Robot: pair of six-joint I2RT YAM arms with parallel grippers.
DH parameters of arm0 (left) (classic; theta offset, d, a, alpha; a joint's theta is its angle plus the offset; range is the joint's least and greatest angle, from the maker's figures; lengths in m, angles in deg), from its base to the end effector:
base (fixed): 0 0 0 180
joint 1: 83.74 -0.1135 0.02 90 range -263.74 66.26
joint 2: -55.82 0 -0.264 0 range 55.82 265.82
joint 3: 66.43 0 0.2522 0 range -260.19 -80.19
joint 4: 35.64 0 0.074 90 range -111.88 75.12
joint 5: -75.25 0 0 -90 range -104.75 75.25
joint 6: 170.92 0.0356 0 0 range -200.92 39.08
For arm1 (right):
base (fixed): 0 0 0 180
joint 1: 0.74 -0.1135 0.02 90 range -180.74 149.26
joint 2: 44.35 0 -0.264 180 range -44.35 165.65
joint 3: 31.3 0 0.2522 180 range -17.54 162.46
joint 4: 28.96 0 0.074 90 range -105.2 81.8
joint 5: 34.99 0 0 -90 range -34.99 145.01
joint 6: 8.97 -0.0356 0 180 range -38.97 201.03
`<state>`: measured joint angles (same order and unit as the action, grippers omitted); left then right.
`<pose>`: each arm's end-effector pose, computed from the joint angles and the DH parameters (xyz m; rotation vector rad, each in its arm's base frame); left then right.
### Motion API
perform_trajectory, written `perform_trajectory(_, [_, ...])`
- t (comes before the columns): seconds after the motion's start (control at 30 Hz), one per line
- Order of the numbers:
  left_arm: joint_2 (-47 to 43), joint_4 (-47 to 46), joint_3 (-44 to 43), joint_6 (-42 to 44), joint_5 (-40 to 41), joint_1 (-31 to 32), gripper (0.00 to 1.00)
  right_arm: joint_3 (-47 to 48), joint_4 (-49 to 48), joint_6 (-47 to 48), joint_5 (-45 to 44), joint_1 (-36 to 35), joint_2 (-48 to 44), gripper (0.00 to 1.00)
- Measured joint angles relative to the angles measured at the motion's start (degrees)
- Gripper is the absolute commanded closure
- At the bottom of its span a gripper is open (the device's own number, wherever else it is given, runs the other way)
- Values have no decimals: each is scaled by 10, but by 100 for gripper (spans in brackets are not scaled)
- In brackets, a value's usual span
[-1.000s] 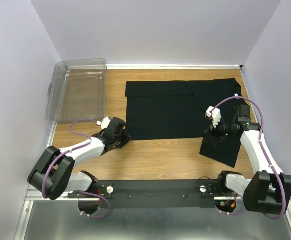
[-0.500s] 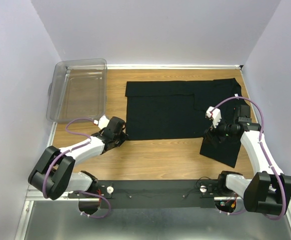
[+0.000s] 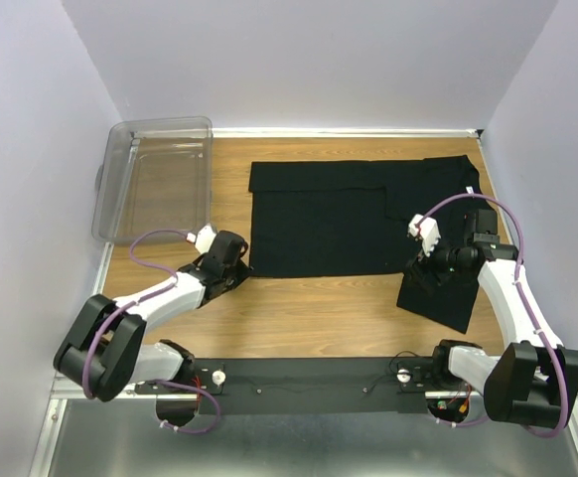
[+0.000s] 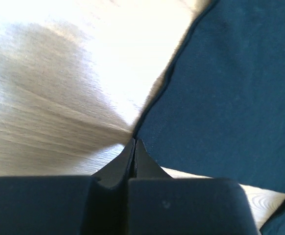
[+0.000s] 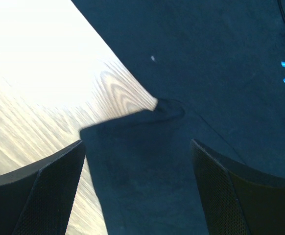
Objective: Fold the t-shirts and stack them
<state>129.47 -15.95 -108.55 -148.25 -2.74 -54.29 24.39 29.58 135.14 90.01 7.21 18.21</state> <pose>0.2029 -0.1060 0.1501 -0.8986 2.3335 -0.4830 0.1926 -0.0063 0.2238 -1.1120 2.1813 0.3855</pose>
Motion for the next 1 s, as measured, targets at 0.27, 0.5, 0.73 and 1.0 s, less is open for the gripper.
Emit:
perform_trajectory(0.27, [-91,-14,2,54,-14,-39,100,25,7,29,-158,10,28,8])
perform_trajectory(0.5, [-109,-22,2,94,-25,-78,100,25,64,111,-217,33,10,11])
perform_trajectory(0.73, [-74,-43,1,132,-49,-122,100,23,179,213,-189,32,5,13])
perform_trajectory(1.0, [-31,-54,-27,167,-67,-155,100,9,216,242,-153,-24,3,24])
